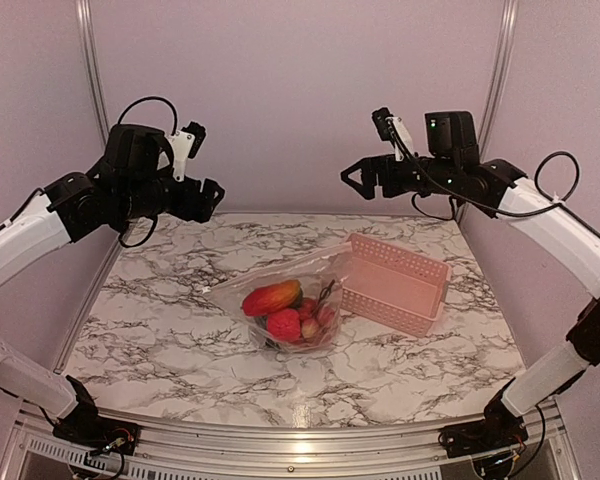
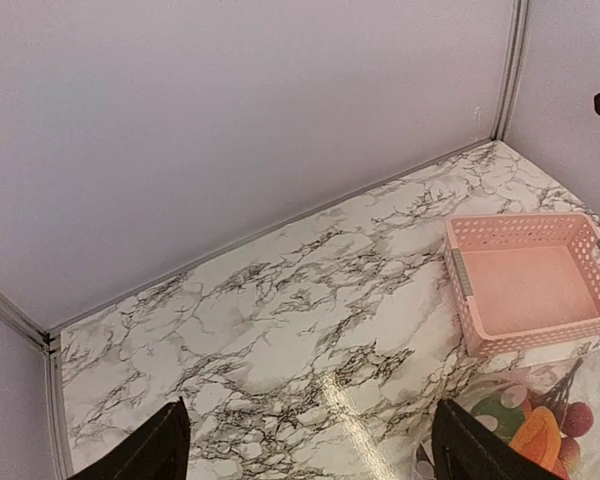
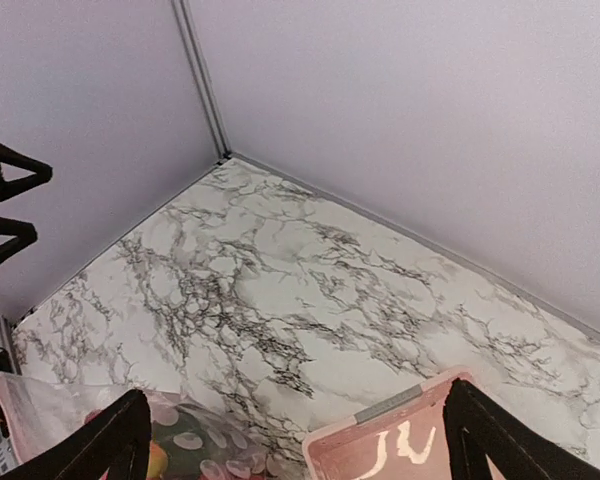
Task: Place the food in the zip-top bag and seal the zipper
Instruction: Reset both arms
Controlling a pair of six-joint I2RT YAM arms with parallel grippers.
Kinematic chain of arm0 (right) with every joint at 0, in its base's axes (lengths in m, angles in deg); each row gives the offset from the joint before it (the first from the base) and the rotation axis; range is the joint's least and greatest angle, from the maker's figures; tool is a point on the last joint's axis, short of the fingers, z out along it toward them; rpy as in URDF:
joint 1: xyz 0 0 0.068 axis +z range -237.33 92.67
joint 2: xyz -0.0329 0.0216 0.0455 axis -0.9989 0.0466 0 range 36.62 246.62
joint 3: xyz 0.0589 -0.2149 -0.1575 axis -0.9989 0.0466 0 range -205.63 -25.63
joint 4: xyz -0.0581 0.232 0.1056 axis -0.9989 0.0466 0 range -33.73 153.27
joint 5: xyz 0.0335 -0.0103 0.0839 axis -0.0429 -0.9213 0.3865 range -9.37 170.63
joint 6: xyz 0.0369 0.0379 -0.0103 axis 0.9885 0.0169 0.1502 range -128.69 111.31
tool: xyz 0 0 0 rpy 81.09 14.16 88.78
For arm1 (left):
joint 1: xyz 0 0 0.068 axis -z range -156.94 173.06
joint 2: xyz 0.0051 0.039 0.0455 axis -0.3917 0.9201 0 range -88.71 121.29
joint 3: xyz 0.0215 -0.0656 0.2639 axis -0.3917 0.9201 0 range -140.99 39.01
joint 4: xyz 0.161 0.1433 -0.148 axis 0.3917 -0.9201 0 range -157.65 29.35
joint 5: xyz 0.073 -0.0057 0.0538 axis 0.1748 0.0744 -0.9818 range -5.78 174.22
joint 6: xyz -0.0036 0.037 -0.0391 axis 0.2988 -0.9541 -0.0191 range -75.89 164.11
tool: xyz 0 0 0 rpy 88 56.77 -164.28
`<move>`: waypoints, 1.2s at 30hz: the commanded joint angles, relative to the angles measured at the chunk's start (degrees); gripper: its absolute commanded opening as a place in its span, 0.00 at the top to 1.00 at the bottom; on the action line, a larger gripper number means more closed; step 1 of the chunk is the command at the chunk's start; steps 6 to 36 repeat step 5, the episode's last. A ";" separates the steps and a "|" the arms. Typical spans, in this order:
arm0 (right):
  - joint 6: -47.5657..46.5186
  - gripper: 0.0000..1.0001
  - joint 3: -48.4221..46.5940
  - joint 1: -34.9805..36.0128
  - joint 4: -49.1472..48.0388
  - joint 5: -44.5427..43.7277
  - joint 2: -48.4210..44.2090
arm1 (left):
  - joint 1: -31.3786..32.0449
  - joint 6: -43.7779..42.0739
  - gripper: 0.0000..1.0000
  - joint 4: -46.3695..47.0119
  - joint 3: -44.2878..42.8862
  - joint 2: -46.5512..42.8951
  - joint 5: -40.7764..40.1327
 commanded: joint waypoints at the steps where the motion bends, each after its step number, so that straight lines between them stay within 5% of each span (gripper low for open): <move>1: 5.10 0.01 -1.96 -0.76 1.31 -25.35 -0.91 | -0.62 3.62 0.08 1.86 -0.18 -0.11 -11.73; 5: 3.91 0.01 -2.64 -0.71 1.92 -31.38 -0.76 | -1.30 6.03 0.01 2.80 1.16 -0.74 -14.72; 36: 3.91 0.01 -2.64 -0.71 1.92 -31.38 -0.76 | -1.30 6.03 0.01 2.80 1.16 -0.74 -14.72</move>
